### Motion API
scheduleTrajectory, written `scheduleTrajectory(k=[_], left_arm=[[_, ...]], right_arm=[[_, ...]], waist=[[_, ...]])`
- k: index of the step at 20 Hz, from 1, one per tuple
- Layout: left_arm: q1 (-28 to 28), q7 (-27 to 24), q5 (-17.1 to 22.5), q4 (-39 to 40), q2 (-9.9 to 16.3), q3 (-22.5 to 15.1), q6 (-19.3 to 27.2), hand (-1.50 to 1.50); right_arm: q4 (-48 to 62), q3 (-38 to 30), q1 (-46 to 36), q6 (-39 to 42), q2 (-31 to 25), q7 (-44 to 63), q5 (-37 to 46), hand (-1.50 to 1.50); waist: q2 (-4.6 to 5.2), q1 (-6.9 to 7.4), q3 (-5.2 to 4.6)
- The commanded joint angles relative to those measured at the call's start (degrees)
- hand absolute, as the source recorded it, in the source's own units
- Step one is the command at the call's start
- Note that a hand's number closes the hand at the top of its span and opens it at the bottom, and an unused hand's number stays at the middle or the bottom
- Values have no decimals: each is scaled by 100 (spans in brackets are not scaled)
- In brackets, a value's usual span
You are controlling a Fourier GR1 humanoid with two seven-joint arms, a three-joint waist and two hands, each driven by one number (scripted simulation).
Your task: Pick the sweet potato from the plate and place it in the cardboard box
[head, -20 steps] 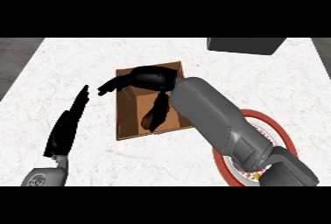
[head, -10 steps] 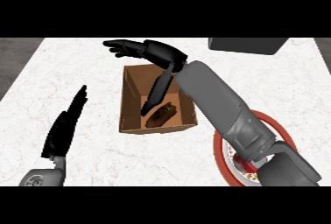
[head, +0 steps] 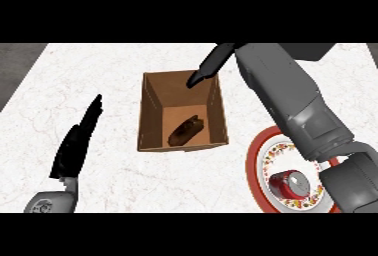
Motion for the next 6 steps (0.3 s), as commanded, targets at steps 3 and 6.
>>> scheduleTrajectory(k=[3,6], left_arm=[[-160,54,89,-12,43,31,-118,0],[-99,-61,34,-31,83,-4,-131,0]], right_arm=[[316,-181,-69,478,-650,-215,-67,-150],[336,-154,-210,676,-915,-274,-3,-150]], waist=[[143,141,8],[164,233,7]])
